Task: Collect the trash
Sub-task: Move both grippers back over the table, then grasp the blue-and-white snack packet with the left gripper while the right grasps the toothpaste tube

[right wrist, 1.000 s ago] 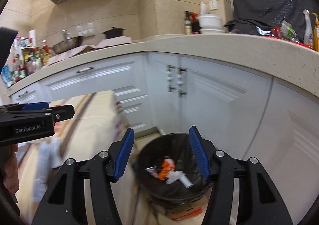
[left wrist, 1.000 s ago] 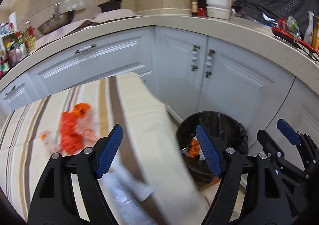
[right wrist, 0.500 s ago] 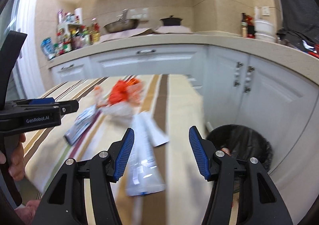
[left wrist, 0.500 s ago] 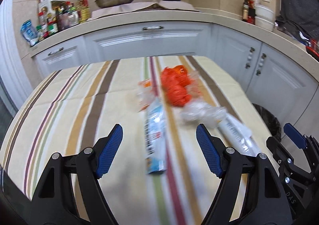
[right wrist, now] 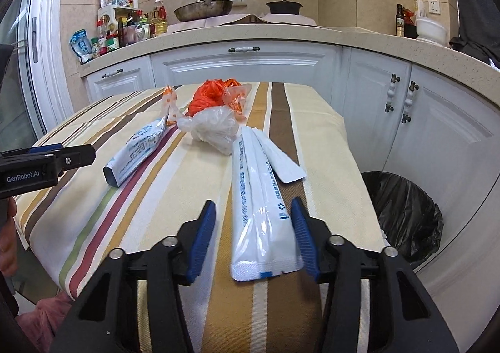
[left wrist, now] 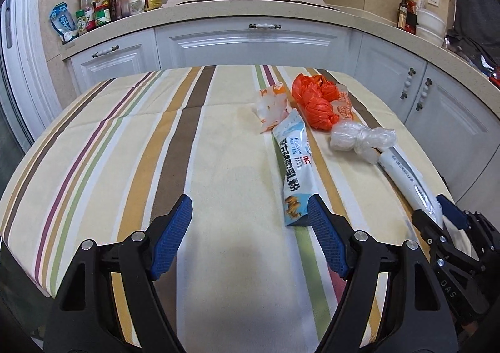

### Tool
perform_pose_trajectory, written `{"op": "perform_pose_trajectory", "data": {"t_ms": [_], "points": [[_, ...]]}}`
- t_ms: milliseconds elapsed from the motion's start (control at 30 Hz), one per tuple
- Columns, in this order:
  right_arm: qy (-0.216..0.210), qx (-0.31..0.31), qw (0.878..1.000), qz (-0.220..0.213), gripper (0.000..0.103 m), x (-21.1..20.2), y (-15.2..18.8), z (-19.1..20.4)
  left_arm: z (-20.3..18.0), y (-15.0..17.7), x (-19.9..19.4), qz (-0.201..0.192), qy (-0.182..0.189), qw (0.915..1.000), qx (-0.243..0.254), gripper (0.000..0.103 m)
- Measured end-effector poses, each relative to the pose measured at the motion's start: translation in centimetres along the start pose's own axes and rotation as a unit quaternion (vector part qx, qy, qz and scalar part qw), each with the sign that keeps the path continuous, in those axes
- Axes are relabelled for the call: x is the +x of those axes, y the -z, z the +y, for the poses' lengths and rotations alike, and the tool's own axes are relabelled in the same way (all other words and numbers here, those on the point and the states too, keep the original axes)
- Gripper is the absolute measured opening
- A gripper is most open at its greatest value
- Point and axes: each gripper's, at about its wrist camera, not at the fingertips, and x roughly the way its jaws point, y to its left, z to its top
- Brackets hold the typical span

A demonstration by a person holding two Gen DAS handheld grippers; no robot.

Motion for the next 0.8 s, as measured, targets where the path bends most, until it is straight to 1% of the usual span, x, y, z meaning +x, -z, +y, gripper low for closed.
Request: {"op": "perform_pose_trajectory", "data": {"t_ms": [67, 300, 467, 500, 533, 600, 633, 700, 733, 767, 800], "points": [[-0.003, 0.0, 1.0, 0.003, 0.038, 0.1, 0.1, 0.2, -0.3, 0.0, 0.1, 0.002, 0.009, 1.0, 0.001, 0.074], [-0.006, 0.001, 1.0, -0.004, 0.037, -0.1, 0.1, 0.4, -1.9, -0.2, 1.2, 0.0, 0.02, 0.9997, 0.012, 0.075], [-0.01, 0.006, 1.0, -0.008, 0.037, -0.3, 0.0, 0.4, -2.7, -0.2, 1.9, -0.012, 0.015, 0.9996, 0.02, 0.074], [-0.011, 0.006, 1.0, -0.009, 0.037, -0.3, 0.0, 0.4, -2.9, -0.2, 2.0, -0.014, 0.013, 0.9995, 0.024, 0.072], [-0.012, 0.007, 1.0, -0.01, 0.037, -0.4, -0.1, 0.4, -2.9, -0.1, 2.1, -0.015, 0.014, 0.9994, 0.026, 0.07], [-0.013, 0.006, 1.0, -0.01, 0.037, -0.4, -0.1, 0.5, -3.0, 0.0, 2.3, -0.012, 0.019, 0.9993, 0.029, 0.052], [-0.014, 0.006, 1.0, -0.01, 0.037, -0.4, 0.0, 0.5, -3.0, 0.1, 2.4, -0.01, 0.022, 0.9992, 0.031, 0.049], [-0.015, 0.006, 1.0, -0.011, 0.037, -0.5, 0.0, 0.6, -3.0, 0.3, 2.6, -0.003, 0.029, 0.999, 0.032, 0.035], [-0.015, 0.006, 1.0, -0.011, 0.037, -0.5, 0.0, 0.6, -3.0, 0.4, 2.8, 0.0, 0.033, 0.9989, 0.032, 0.032], [-0.015, 0.006, 1.0, -0.012, 0.037, -0.5, 0.0, 0.6, -3.0, 0.5, 2.8, 0.002, 0.036, 0.9988, 0.032, 0.022], [-0.015, 0.006, 1.0, -0.012, 0.037, -0.6, 0.0, 0.6, -3.0, 0.6, 2.8, 0.002, 0.038, 0.9988, 0.032, 0.017]]}}
